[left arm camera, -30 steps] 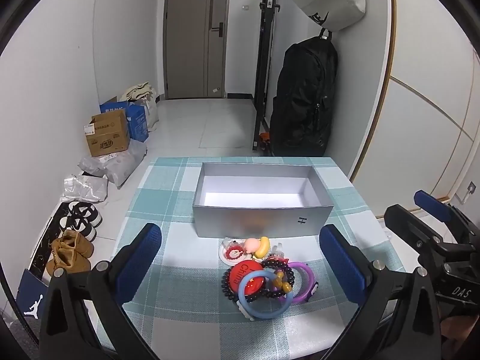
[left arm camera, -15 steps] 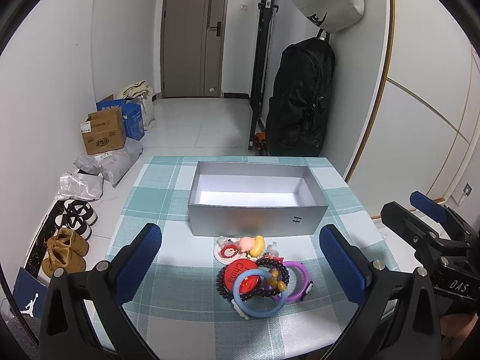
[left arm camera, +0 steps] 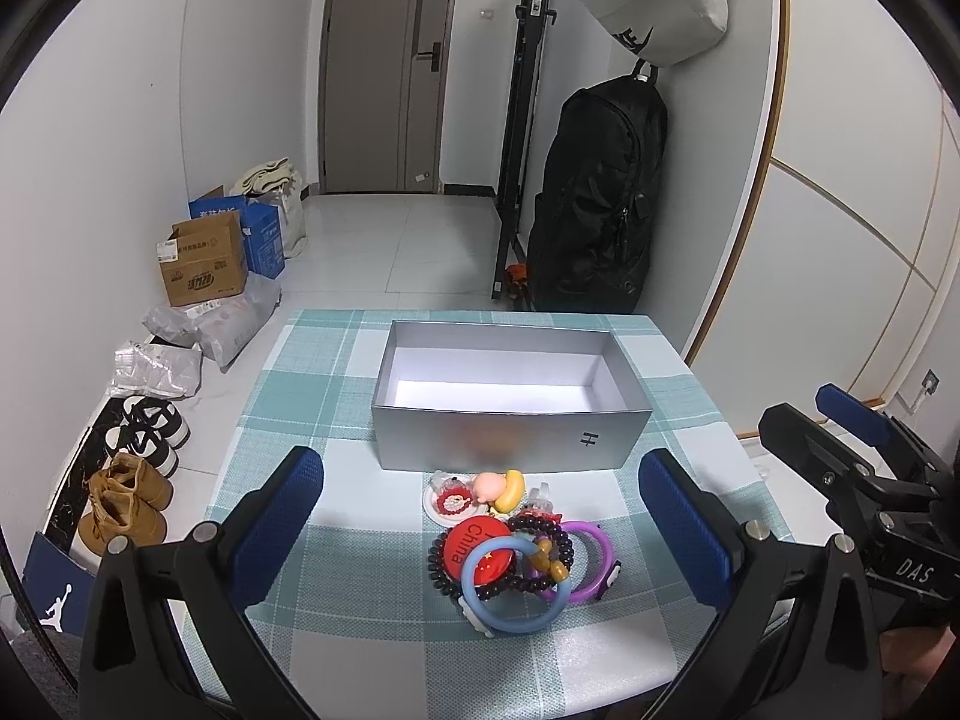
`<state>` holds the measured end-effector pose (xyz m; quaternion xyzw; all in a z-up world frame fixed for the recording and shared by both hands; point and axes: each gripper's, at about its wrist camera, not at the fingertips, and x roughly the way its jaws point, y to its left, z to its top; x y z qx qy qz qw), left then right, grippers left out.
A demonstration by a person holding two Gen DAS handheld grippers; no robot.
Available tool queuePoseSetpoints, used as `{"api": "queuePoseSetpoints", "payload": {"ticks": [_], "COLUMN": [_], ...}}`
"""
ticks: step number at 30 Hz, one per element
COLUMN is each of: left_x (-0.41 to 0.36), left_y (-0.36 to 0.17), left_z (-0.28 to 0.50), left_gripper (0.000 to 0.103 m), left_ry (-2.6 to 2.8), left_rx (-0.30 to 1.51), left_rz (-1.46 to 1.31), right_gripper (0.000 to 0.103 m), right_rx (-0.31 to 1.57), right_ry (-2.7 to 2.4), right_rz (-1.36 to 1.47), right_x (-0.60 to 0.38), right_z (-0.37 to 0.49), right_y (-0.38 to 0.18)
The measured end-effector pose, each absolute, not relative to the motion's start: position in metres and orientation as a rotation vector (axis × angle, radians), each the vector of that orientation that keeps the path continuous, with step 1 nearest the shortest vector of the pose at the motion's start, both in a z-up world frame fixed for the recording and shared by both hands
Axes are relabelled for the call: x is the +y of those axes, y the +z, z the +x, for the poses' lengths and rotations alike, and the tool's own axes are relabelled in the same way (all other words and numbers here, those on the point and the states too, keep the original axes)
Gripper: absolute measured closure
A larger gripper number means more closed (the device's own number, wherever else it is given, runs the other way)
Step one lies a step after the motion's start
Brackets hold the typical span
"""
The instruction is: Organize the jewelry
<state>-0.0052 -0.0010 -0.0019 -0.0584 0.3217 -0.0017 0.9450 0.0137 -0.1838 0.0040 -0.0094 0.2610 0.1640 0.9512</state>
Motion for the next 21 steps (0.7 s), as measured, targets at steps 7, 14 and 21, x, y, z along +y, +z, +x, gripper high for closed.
{"api": "queuePoseSetpoints", "payload": {"ticks": [7, 14, 21], "left_x": [-0.0015, -0.0006, -0.0009], "left_y": [-0.0012, -0.0013, -0.0034], "left_z": [-0.0055, -0.0052, -0.0040], "left_gripper": [0.001, 0.001, 0.001], "left_ry": [-0.002, 0.005, 0.001], "left_rx": [0.654, 0.654, 0.662], "left_rz": [-0.113, -0.115, -0.116], "right_gripper": [0.000, 0.000, 0.000], "right_rx": [0.530, 0.530, 0.531], "right_ry": [0.331, 0.331, 0.329], "right_rz": [-0.018, -0.017, -0.018], "right_x": [-0.1844, -0.1849, -0.1845], "right_z": [0.0129, 0.0128, 0.0124], "right_y": [0.0050, 0.0046, 0.0049]}}
